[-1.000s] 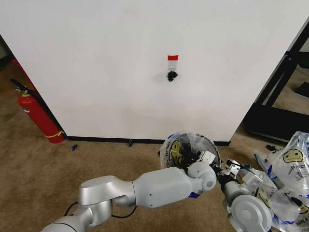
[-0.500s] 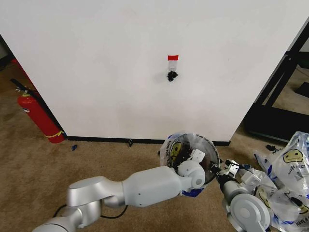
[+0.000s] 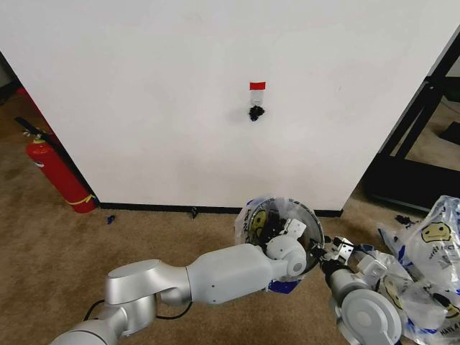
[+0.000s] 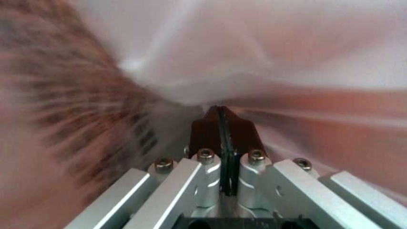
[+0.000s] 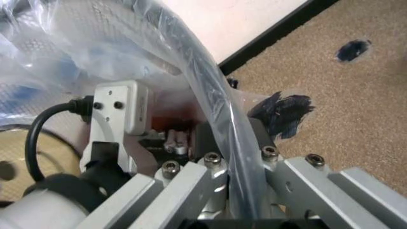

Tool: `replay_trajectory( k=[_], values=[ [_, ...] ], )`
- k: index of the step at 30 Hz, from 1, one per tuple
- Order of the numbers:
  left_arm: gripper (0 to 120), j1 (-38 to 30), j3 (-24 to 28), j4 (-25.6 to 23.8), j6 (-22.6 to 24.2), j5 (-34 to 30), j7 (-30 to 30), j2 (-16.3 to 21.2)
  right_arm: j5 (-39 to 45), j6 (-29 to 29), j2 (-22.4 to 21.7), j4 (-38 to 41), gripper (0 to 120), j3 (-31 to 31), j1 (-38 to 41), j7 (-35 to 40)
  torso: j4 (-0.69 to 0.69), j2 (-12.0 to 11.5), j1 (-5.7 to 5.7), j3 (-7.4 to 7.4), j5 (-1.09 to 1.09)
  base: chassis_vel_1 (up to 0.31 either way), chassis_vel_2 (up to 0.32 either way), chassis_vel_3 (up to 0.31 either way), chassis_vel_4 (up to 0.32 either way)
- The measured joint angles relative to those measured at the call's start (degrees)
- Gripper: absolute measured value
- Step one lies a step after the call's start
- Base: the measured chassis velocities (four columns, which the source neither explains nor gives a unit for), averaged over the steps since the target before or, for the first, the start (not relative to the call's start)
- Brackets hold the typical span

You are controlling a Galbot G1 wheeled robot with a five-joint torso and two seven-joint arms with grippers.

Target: Pick up the garbage bag from the wall and place it over the trash bin.

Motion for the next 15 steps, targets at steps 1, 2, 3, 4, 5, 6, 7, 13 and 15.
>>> replay_trajectory(
  k=[1,2,3,4,5,6,7,13,15],
  values=[
    [0,-0.13,-0.01,0.00,-0.02,0.42,0.07,0.63,0.03,-0.05,-0.10,0.00,0,-0.04,0.03,-0.07,0.01,0.00,0.00,0.00,0.00,0.000,0.000,0.000,0.000],
    [0,-0.24,-0.01,-0.20,-0.03,0.72,0.12,1.37,0.06,-0.09,-0.23,-0.02,0,-0.05,0.08,-0.14,0.01,0.00,0.00,0.00,0.00,0.000,0.000,0.000,0.000],
    [0,-0.34,0.00,-0.52,-0.03,0.82,0.14,2.07,0.08,-0.10,-0.32,-0.16,0,-0.05,0.13,-0.23,0.01,0.00,0.00,0.00,0.00,0.000,0.000,0.000,0.000],
    [0,-0.39,0.02,-0.83,-0.03,0.83,0.14,2.49,0.10,-0.12,-0.37,-0.29,0,-0.05,0.17,-0.27,0.02,0.00,0.00,0.00,0.00,0.000,0.000,0.000,0.000],
    [0,-0.45,0.05,-1.42,-0.04,0.83,0.14,3.16,0.12,-0.14,-0.44,-0.53,0,-0.04,0.24,-0.34,0.01,0.00,0.00,0.00,0.01,0.000,0.000,0.000,0.000],
    [0,-0.45,0.05,-1.42,-0.04,0.83,0.14,3.16,0.12,-0.14,-0.44,-0.53,0,-0.04,0.24,-0.34,0.01,0.00,0.00,0.00,0.01,0.000,0.000,0.000,0.000],
    [0,-0.46,0.07,-2.05,-0.04,0.77,0.14,3.83,0.14,-0.15,-0.51,-0.74,0,-0.03,0.33,-0.40,0.01,0.00,0.00,0.00,0.00,0.000,0.000,0.000,0.000],
    [0,0.38,0.12,-2.85,-0.04,0.94,0.19,5.09,0.55,-0.18,-0.38,-0.75,0,-0.06,0.57,-0.18,0.01,0.00,0.00,0.00,0.00,0.000,0.000,0.000,0.000],
    [0,0.95,0.02,-2.77,-0.04,1.03,0.30,5.09,1.21,-0.25,-0.33,-0.32,0,-0.06,0.58,0.32,0.01,0.00,0.00,0.00,0.00,0.000,0.000,0.000,0.000]
  ],
)
